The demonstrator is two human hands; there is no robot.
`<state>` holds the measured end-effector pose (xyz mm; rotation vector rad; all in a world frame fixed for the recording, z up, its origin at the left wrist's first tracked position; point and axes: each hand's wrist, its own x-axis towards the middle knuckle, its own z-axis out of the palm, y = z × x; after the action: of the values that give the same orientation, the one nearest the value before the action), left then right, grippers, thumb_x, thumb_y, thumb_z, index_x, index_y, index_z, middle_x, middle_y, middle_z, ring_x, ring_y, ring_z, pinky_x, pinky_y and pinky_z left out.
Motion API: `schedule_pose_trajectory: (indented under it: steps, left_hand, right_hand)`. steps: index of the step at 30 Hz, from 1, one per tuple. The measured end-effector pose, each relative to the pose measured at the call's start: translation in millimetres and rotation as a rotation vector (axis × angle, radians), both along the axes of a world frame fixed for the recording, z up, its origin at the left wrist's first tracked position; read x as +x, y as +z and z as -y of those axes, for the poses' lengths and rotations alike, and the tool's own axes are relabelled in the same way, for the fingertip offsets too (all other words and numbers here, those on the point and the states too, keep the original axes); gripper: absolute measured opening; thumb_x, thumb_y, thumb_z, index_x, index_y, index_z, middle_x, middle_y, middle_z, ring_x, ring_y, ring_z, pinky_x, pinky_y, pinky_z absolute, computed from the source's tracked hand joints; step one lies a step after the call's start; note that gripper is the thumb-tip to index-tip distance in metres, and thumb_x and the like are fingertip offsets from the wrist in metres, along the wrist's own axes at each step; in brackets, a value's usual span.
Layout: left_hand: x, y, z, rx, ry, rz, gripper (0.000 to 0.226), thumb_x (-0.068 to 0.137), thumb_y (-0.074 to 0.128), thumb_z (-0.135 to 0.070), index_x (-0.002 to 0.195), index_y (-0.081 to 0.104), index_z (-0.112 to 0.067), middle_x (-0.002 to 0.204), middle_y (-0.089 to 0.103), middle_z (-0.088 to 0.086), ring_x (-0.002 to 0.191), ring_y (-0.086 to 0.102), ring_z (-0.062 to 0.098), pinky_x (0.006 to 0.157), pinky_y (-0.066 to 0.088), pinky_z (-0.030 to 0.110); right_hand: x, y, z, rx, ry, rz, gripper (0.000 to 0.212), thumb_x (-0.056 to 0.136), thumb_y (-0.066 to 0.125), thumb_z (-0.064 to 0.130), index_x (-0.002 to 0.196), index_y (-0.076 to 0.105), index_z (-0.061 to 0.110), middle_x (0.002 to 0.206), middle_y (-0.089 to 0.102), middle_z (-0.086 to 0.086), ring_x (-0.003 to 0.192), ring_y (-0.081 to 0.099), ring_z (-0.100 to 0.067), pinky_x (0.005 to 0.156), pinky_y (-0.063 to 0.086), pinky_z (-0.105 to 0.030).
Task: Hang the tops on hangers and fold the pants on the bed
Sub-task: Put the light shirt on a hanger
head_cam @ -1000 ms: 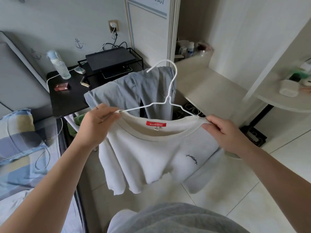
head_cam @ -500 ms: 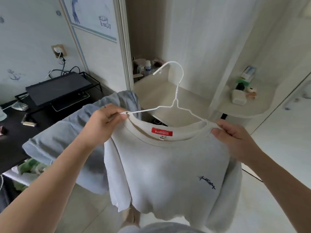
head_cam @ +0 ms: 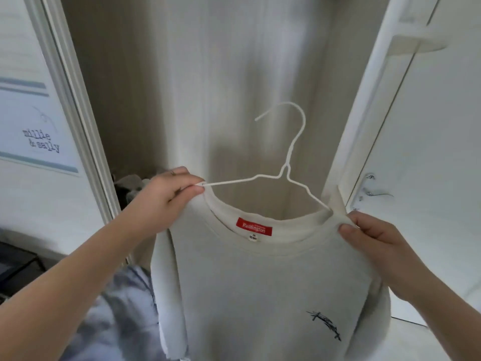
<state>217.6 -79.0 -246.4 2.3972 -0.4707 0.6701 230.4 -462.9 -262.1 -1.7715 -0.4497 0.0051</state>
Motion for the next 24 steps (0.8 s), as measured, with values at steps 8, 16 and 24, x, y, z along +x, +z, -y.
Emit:
schedule_pose_trajectory:
  steps: [8,16,24]
  left_hand:
    - [99.1,43.4,-64.1,0.054,-0.073,0.116,0.017,0.1,0.057,-0.012,0.107,0.073,-0.009,0.083,0.056,0.002,0.08,0.056,0.019,0.077,0.045,0.035]
    - [179.8,90.7,-96.5,-0.107,0.12,0.099,0.047,0.098,0.058,-0.04,0.143,0.049,-0.031,0.14,0.047,-0.005,0.133,0.031,0.013,0.105,0.021,0.02]
    - [194.4,137.2,-113.3,-0.2,0.016,0.048,0.028,0.098,0.056,-0.038,0.124,0.062,-0.03,0.115,0.065,-0.016,0.111,0.055,-0.006,0.092,0.039,0.011]
  right_hand:
    - [24.4,31.1,-89.2,0.152,-0.147,-0.007,0.045,0.077,0.067,0.041,0.075,0.053,-0.001,0.071,0.046,-0.01,0.066,0.043,-0.02,0.058,0.036,-0.027]
    - [97.5,81.8,-203.8,0.44,-0.118,-0.067,0.021,0.098,0.059,0.024,0.089,0.065,0.005,0.086,0.06,-0.02,0.08,0.053,-0.028,0.074,0.041,-0.037]
    - [195.6,154.5,-300.6,0.613,-0.047,0.067,0.021,0.098,0.06,0.023,0.078,0.062,0.015,0.082,0.056,-0.014,0.08,0.051,-0.027,0.078,0.04,-0.041]
